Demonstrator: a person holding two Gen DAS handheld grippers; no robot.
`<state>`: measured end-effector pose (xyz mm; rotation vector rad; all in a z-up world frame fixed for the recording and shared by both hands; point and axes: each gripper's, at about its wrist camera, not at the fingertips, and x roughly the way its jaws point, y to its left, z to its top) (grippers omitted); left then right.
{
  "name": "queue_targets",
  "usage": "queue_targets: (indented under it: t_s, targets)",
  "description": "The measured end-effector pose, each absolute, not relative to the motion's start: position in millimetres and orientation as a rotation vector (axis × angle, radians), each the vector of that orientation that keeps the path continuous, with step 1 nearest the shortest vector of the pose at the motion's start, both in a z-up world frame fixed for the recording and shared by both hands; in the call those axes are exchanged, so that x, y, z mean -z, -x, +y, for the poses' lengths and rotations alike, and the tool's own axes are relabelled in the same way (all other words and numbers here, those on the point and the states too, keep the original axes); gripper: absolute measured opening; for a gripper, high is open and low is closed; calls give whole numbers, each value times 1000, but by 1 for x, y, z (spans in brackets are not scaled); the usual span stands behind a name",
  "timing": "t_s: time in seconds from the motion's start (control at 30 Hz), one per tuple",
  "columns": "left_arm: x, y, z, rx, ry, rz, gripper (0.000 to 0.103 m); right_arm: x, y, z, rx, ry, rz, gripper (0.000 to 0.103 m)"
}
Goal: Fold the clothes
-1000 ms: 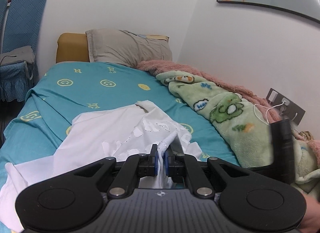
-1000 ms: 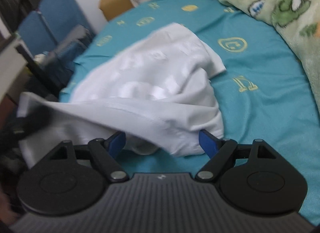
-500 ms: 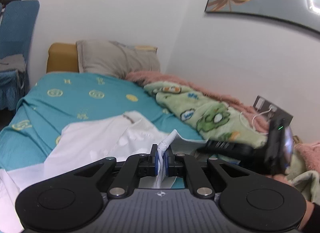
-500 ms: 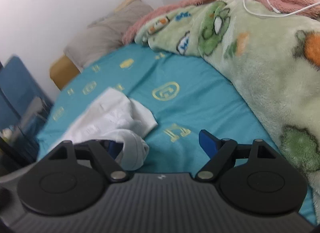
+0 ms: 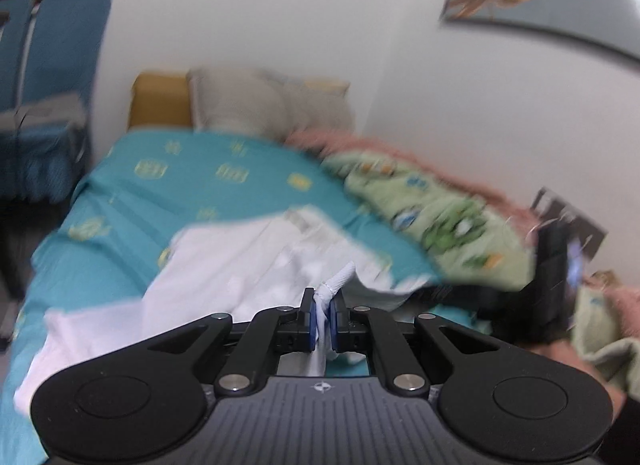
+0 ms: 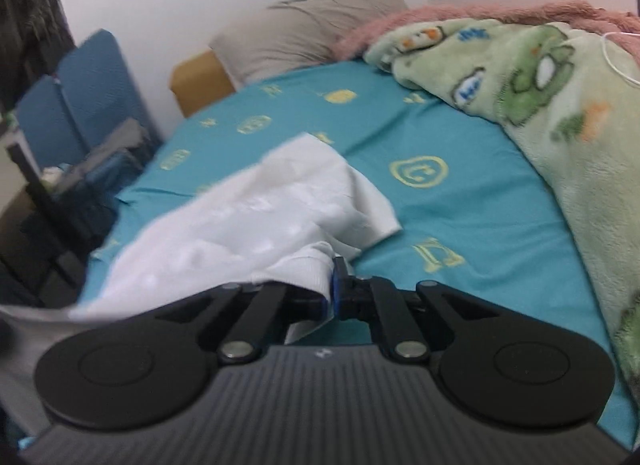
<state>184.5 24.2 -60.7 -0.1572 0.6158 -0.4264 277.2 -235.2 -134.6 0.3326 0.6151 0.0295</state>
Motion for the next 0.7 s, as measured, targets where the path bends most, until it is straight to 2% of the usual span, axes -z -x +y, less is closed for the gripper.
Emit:
queue_targets:
  t_s: [0.07, 0.13, 0.2, 0.4, 0.7]
  targets:
    - [75, -191, 24, 420, 142, 705, 15, 130, -277, -234, -44, -340, 610, 6]
    - [90, -196, 21, 404, 109, 790, 16, 127, -276, -233, -56, -342, 608, 6]
    - [101, -200, 18, 390, 82, 841, 34, 124, -276, -232, -71, -349, 609, 6]
    - [106, -203, 6, 403, 79, 842, 59, 120, -273, -223, -95, -340, 598, 6]
    - [108, -205, 6, 254, 130, 823, 58, 117, -267, -226, -86, -368, 580, 6]
